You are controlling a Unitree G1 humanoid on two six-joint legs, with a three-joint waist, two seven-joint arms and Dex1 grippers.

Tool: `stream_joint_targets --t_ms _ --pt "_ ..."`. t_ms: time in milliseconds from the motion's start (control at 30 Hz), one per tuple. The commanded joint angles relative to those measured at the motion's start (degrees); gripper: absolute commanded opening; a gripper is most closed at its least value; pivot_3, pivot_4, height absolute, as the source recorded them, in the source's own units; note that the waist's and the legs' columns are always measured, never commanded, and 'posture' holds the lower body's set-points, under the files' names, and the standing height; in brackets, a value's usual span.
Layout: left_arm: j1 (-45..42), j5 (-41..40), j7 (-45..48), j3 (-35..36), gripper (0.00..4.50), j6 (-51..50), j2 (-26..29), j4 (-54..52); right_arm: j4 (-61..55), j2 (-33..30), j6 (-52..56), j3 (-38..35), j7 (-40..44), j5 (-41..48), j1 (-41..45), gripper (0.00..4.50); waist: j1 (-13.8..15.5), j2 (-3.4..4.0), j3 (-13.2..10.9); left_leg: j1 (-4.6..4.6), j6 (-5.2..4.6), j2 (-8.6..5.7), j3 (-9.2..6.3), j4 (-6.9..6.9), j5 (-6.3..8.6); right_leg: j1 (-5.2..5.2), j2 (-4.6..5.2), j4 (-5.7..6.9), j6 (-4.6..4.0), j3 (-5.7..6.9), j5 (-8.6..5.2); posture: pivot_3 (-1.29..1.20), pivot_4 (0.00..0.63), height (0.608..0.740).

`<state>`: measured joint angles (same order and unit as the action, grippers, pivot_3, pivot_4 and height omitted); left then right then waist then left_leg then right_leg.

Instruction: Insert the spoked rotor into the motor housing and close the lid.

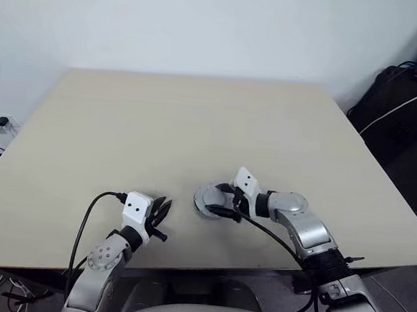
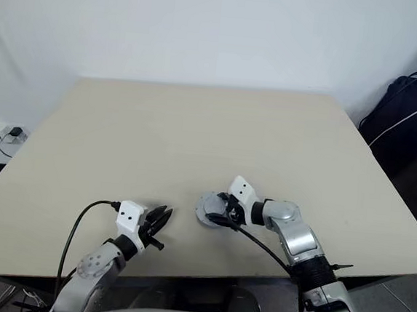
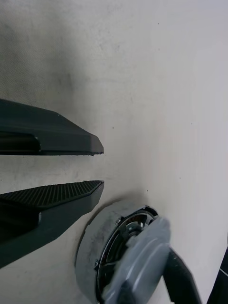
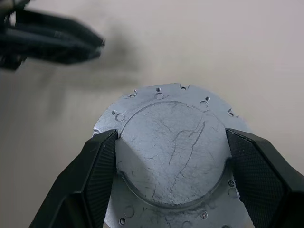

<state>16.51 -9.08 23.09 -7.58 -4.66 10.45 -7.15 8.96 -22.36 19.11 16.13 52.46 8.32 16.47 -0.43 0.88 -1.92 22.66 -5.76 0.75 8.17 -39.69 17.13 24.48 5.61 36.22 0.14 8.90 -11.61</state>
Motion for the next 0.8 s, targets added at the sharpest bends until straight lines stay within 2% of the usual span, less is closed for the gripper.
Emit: stream_joint_targets --t_ms 33,800 --pt "-0.64 -0.14 0.58 -0.20 0.91 1.21 0.17 -2.03 -2.96 0.63 0.47 -2.25 -1.98 1.03 0.43 3.24 0.02 0.00 0.00 0.01 0.00 0.00 0.00 0.00 0.00 0.00 0.00 0.00 0.00 0.00 0.00 0.00 0.000 0.740" --pt "-2.73 3.51 1.26 -2.92 0.91 13.12 -0.04 1.06 -4.17 0.40 4.38 2.80 -5.17 -5.00 0.74 3.24 -0.08 0.03 0.04 -0.02 0.05 0.00 0.01 0.00 -0.03 0.00 0.00 0.06 0.09 -0.01 -0.06 0.00 0.000 0.740"
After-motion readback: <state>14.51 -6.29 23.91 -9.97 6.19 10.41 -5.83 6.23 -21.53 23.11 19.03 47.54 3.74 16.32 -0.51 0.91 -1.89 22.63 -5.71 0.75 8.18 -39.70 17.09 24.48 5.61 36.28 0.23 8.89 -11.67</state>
